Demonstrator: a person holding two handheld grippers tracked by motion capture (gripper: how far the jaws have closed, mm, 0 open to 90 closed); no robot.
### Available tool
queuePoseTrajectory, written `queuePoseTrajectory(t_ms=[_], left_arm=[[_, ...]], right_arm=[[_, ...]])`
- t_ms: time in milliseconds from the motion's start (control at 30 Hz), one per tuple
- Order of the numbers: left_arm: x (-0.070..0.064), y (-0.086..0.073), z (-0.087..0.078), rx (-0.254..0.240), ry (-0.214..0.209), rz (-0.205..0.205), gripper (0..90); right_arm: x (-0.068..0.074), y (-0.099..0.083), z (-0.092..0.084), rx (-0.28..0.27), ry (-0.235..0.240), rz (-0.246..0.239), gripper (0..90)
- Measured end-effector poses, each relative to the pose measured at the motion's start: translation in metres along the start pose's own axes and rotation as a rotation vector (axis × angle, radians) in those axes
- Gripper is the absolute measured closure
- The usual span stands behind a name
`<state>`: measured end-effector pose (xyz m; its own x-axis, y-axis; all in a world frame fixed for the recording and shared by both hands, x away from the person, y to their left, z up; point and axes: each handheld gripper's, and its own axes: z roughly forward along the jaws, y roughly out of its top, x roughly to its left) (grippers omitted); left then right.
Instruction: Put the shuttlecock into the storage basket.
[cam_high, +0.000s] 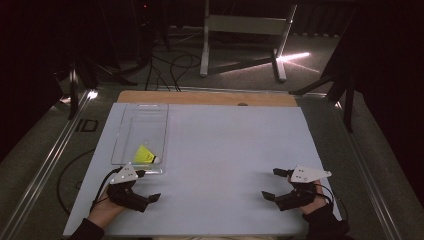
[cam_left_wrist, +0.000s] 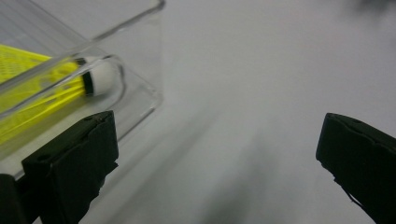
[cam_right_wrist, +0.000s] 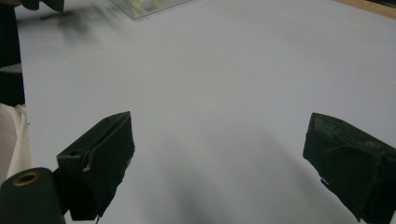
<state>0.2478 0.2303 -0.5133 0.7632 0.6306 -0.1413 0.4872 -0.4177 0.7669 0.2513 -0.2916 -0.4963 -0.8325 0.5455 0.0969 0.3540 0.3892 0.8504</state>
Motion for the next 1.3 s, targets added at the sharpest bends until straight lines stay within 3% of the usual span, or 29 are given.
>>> queuePoseTrajectory(t_ms=[167, 400, 633, 800, 833, 1167, 1300], left_arm=[[0.002, -0.005, -0.003, -0.010, 0.021, -0.019, 0.0], [0.001, -0.008, -0.009, -0.085, 0.039, -0.032, 0.0], [0.000, -0.010, -0.010, -0.128, 0.055, -0.033, 0.1], [0.000, -0.011, -0.008, -0.109, 0.041, -0.037, 0.1], [0.001, -0.011, -0.006, -0.093, 0.006, -0.050, 0.2], [0.004, -0.013, -0.006, -0.104, 0.038, -0.062, 0.2], [0.002, -0.013, -0.006, -0.100, 0.013, -0.057, 0.2]], right_arm=[[-0.001, -0.002, 0.000, 0.006, -0.007, 0.008, 8.8], [-0.005, -0.005, 0.001, 0.015, -0.033, 0.027, 8.8], [-0.006, -0.007, 0.003, -0.002, -0.058, 0.027, 8.8], [-0.008, -0.008, 0.003, -0.002, -0.071, 0.039, 8.8], [-0.008, -0.008, 0.004, -0.001, -0.070, 0.038, 8.8], [-0.008, -0.010, 0.005, 0.005, -0.080, 0.035, 8.8], [-0.009, -0.011, 0.006, 0.007, -0.058, 0.042, 8.8]])
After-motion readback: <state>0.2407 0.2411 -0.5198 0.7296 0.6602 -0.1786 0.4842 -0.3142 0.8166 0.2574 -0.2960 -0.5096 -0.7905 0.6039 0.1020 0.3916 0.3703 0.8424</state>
